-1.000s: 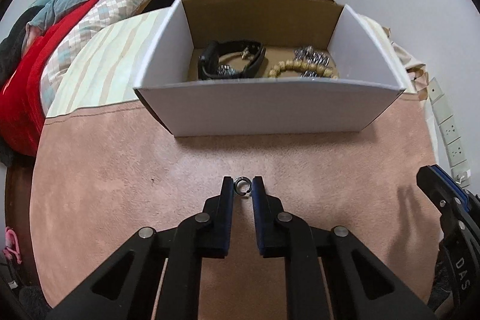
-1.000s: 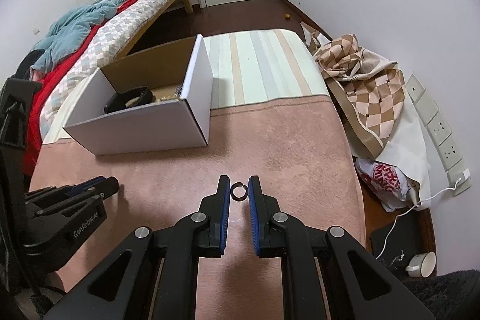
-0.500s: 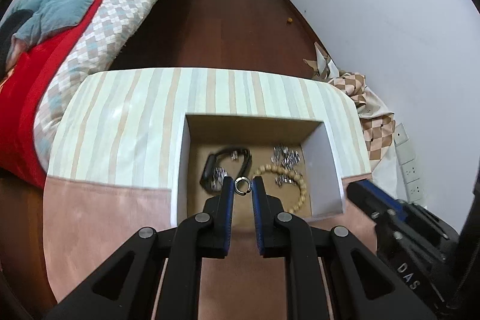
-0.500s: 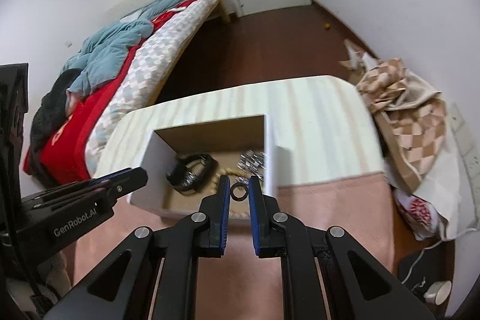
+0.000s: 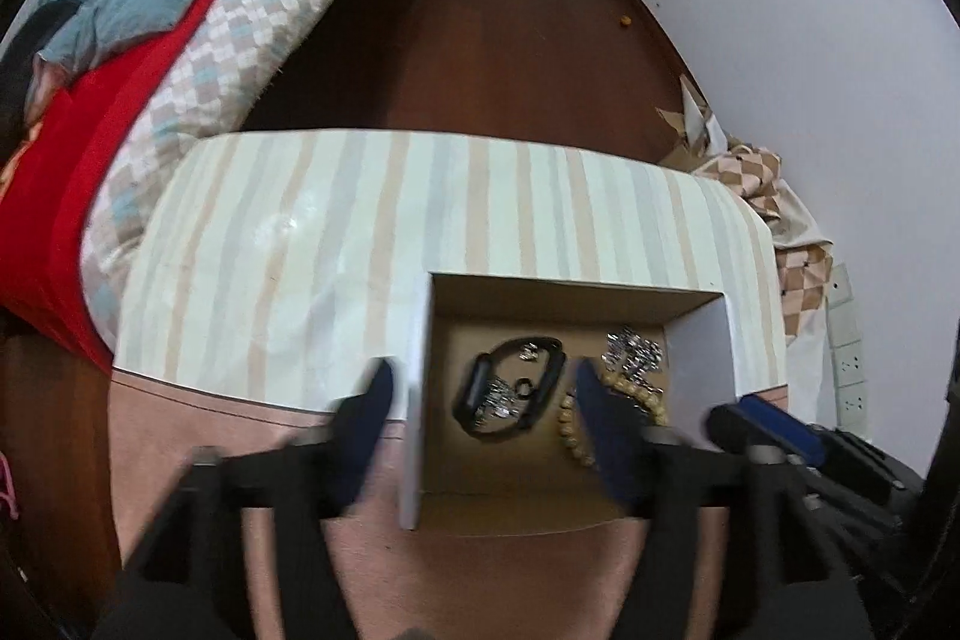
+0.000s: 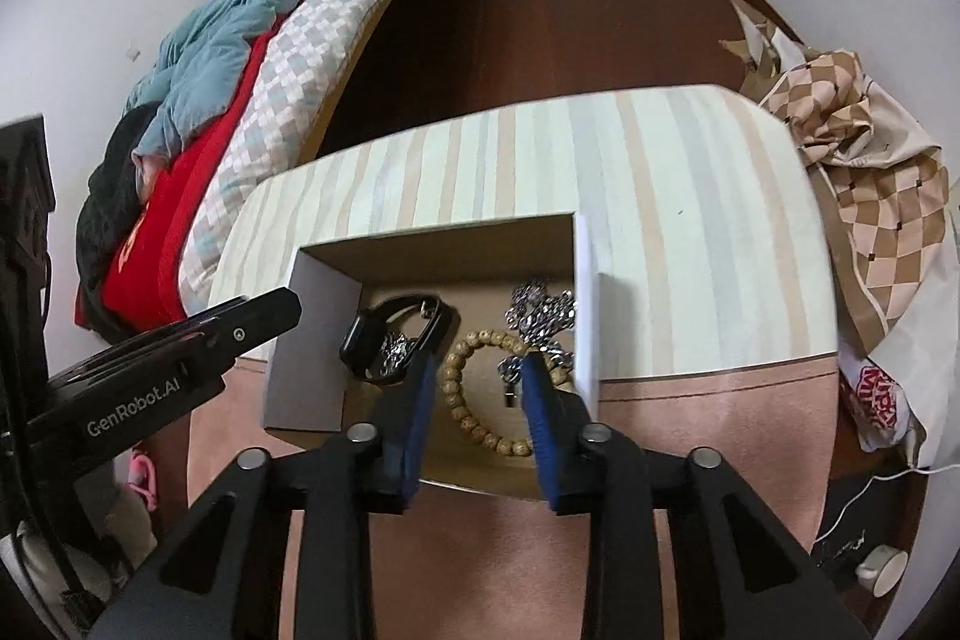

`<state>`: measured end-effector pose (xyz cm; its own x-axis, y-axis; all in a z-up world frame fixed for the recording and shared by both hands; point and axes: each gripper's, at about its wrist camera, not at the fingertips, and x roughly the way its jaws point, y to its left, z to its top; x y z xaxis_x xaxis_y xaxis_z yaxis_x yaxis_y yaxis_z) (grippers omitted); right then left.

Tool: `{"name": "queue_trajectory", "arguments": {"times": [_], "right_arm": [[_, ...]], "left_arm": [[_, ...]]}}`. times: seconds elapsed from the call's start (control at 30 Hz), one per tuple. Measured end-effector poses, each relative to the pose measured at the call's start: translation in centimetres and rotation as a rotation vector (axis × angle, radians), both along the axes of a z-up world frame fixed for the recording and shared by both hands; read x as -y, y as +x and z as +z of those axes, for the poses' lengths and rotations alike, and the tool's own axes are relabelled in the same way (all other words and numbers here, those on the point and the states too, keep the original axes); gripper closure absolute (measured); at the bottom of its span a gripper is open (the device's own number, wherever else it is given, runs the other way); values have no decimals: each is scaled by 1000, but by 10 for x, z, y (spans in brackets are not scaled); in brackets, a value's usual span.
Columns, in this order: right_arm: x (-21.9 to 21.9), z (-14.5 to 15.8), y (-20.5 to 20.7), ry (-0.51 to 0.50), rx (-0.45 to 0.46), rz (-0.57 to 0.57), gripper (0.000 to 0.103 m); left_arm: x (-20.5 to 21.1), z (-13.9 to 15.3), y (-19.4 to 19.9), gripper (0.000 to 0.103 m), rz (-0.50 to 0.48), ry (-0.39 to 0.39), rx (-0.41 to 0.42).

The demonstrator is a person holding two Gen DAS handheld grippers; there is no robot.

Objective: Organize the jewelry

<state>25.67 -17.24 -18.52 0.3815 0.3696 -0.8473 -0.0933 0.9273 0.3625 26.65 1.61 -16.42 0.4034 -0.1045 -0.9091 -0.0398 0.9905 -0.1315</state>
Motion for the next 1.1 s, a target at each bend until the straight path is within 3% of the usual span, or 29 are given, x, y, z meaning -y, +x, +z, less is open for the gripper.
{"name": "queue_trajectory", "arguments": {"times": [0.07,0.17,0.23,0.33,0.5,0.8,1.1], "right_arm": [[6,4,-3,4,9,-12,70],[12,11,-12,-28,35,-23,70],[13,15,-19,-68,58,-29,66],[12,19,-29,-129,84,-34,51],[4,26,-43,-273,104,-50,9],[7,45,-72,-376,99,-101,3],[5,114,-130,-393,203,-117,3]], "left_arm": [[-4,3,-4,33,10,11,14],[-10,4,-16,13,34,38,31],[-12,4,-23,10,45,69,41],[-13,2,-36,3,56,102,48],[-13,2,-55,0,69,145,63],[-8,31,-87,0,73,152,96],[-2,100,-141,0,76,151,218]]}}
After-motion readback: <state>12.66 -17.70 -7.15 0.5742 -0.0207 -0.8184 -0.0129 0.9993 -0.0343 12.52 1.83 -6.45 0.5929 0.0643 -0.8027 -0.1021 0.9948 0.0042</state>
